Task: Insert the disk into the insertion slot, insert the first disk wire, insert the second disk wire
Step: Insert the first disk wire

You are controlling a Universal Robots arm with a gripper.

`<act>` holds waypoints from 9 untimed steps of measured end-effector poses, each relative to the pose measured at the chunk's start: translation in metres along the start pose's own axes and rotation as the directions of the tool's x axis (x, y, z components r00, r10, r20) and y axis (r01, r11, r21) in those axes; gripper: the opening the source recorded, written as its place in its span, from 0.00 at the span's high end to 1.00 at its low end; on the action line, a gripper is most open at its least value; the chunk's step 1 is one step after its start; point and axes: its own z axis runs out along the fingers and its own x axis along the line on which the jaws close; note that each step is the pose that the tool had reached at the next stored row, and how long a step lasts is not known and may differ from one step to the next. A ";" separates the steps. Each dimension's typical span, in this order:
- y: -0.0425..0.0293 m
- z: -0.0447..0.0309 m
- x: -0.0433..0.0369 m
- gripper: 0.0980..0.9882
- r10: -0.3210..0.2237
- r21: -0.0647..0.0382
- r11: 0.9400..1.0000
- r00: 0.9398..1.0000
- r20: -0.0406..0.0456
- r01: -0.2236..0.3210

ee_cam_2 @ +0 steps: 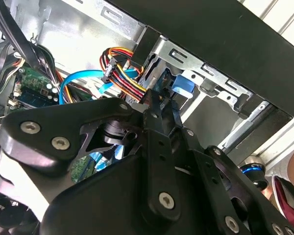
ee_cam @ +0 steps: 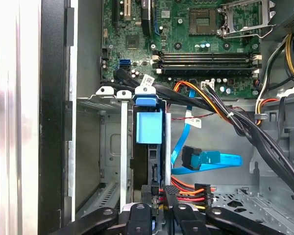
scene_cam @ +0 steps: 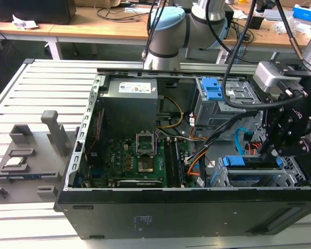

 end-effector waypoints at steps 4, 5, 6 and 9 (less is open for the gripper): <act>0.0007 -0.0158 -0.0006 0.84 0.000 0.000 1.000 1.000 0.000 0.000; 0.0009 -0.0208 -0.0018 0.84 0.000 0.000 1.000 1.000 0.000 0.000; 0.0010 -0.0237 -0.0023 0.86 0.000 0.000 1.000 1.000 0.000 0.000; 0.0016 -0.0391 -0.0034 0.99 0.000 0.000 1.000 1.000 0.000 0.000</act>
